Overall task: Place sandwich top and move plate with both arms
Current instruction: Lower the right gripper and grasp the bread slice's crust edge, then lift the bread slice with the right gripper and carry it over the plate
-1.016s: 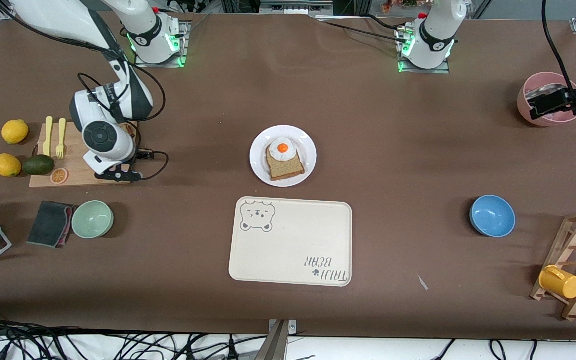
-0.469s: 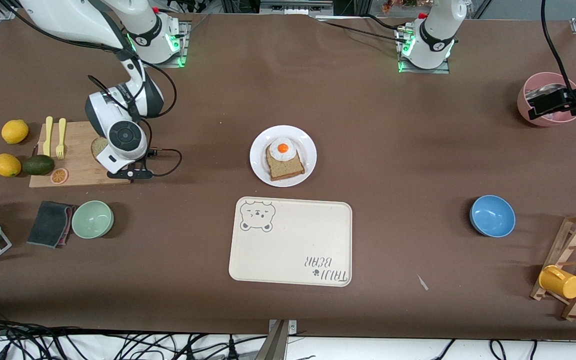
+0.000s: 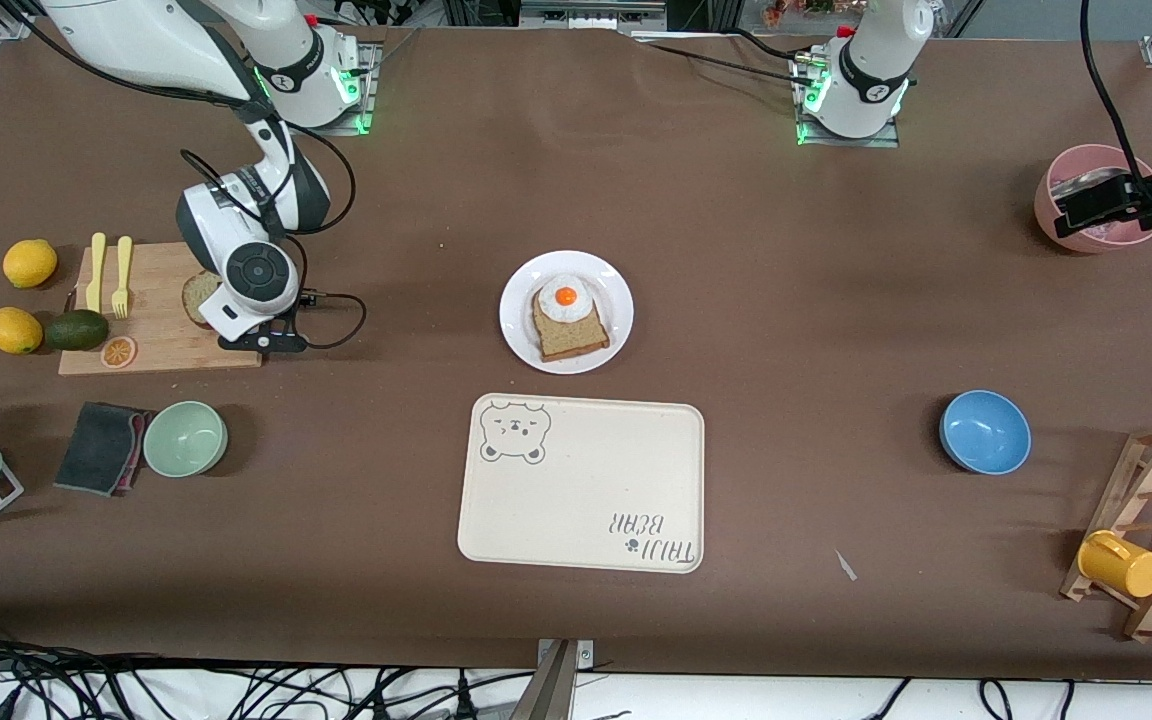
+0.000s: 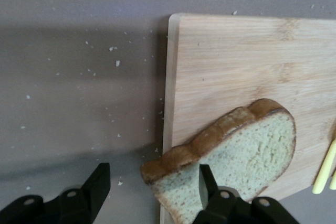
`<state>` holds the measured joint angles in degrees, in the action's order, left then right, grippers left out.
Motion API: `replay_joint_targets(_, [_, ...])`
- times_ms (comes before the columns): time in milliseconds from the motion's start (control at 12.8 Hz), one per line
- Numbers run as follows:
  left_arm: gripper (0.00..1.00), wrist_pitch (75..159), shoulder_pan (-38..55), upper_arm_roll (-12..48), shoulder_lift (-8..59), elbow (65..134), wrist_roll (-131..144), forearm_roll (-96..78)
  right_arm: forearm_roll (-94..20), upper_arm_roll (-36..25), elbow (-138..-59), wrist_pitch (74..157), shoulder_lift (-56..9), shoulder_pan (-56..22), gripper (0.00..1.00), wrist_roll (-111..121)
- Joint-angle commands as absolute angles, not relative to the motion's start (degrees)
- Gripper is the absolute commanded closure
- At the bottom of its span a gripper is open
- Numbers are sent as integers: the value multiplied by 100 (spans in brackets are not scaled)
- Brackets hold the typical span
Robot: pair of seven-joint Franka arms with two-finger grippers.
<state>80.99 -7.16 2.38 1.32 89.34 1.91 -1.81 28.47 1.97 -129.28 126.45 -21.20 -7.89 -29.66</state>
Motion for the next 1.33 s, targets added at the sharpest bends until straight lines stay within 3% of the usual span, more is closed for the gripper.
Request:
replay_joint_targets(0, [0,8042,-712,369,114,8868,70,-211,2988,176,-12955,12595,-2136,-791,37,-3129])
replay_joint_targets(156, [0,8068,-712,422,123,8868,70,-220,2988,176,-12955,12542,-2144,-791,48,-3138])
replay_joint_targets(469, [0,8190,-721,431,114,8859,18,-307,2997,184,-12903,12288,-2048,-800,97,-3094])
replay_joint_targets(782, [0,8209,-159,62,79,8877,18,-237,2997,290,-12631,11709,-1890,-870,100,-3103])
replay_joint_targets(1251, [0,8191,-220,79,88,8877,9,-299,2261,1045,-11270,10188,-1942,-879,100,-3146])
